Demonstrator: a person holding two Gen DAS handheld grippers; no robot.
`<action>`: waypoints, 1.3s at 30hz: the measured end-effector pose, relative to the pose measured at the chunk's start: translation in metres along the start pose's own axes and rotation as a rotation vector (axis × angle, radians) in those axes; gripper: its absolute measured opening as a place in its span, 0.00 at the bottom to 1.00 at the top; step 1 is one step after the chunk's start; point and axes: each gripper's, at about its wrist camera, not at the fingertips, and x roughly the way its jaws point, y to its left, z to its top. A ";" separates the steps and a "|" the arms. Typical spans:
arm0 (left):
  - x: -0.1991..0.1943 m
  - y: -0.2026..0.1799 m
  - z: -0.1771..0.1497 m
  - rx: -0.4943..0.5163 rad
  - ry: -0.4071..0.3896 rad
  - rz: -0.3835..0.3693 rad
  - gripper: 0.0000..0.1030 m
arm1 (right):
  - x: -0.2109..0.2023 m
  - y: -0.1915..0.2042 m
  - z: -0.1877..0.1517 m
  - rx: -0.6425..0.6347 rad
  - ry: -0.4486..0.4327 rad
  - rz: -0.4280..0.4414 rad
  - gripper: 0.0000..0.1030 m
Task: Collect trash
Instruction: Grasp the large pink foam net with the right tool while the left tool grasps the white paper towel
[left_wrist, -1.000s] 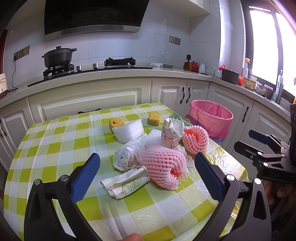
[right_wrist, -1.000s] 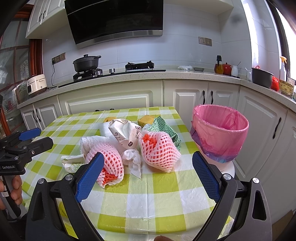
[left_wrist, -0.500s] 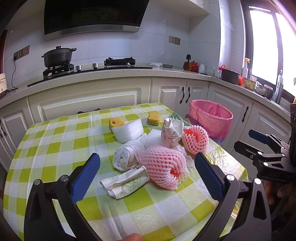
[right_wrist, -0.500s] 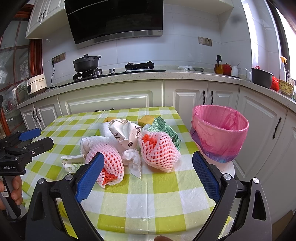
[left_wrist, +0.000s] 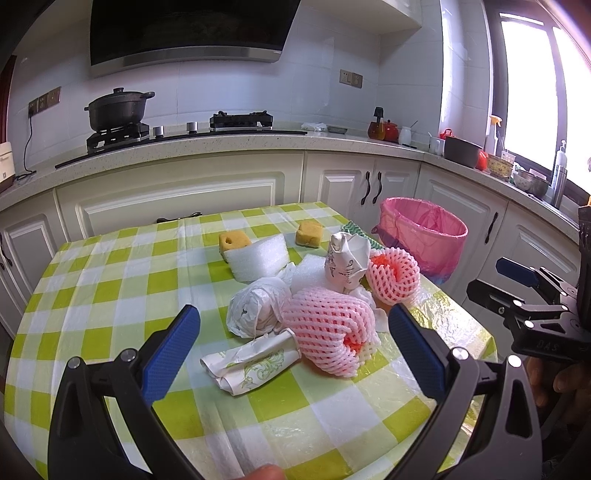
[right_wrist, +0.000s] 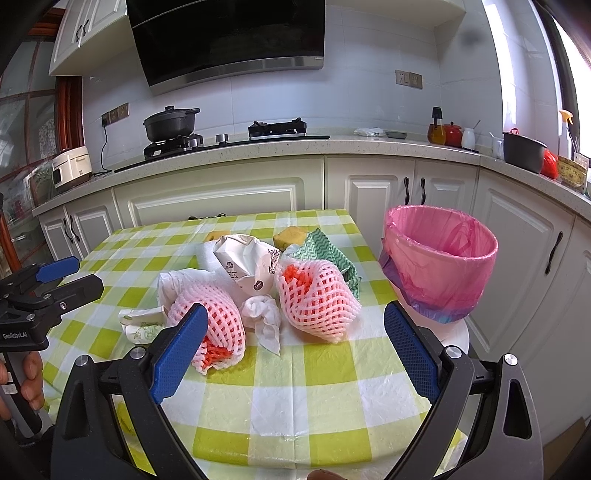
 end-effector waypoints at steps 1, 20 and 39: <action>0.000 0.002 0.001 -0.006 0.008 0.003 0.96 | 0.002 0.000 0.002 -0.004 0.010 -0.009 0.87; 0.092 0.044 -0.028 0.040 0.273 0.009 0.91 | 0.128 -0.014 -0.003 -0.013 0.271 -0.018 0.87; 0.116 0.041 -0.025 0.186 0.361 -0.078 0.16 | 0.174 -0.016 -0.003 -0.048 0.403 0.015 0.45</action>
